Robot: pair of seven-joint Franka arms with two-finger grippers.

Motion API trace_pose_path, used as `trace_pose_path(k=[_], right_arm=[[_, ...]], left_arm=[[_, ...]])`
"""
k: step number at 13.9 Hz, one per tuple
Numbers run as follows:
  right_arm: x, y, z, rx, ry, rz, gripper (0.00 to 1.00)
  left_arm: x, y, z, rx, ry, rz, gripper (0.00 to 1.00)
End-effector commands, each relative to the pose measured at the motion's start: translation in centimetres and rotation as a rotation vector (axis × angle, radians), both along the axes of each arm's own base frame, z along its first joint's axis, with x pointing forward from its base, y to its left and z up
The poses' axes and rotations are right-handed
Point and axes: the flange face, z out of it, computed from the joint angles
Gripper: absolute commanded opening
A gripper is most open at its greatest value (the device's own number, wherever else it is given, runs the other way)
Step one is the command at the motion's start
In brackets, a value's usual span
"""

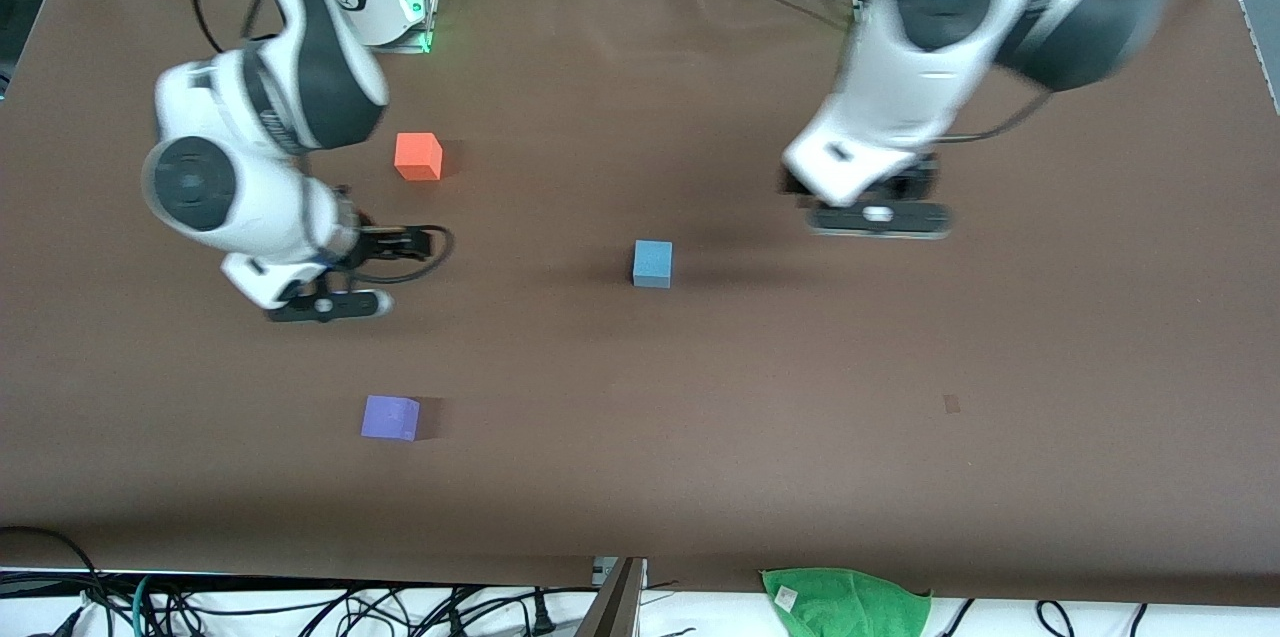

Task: Place blue block between orange and purple blocks
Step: 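Set the blue cube down with the left gripper while the right gripper approaches, then grasp the blue cube with the right gripper while the left gripper withdraws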

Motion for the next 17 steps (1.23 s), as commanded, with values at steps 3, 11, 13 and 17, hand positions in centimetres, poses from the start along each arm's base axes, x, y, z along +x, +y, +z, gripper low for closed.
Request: trace_pose_path(k=[3, 11, 13, 17], right_arm=[[-3.7, 13.3, -4.8, 0.044, -0.066, -0.144, 1.00], [-8.0, 25.8, -15.3, 0.143, -0.192, -0.378, 1.00], [-8.4, 28.0, -17.7, 0.156, -0.204, -0.406, 1.00], [-10.0, 29.9, -19.1, 0.141, -0.212, -0.397, 1.00]], left_arm=[[2.1, 9.6, 0.5, 0.007, 0.049, 0.095, 1.00], [0.1, 18.5, 5.0, -0.096, -0.057, 0.029, 1.00], [-3.1, 18.3, 5.9, -0.070, -0.061, 0.024, 1.00], [-2.7, 20.6, 5.7, -0.087, -0.045, -0.011, 1.00]])
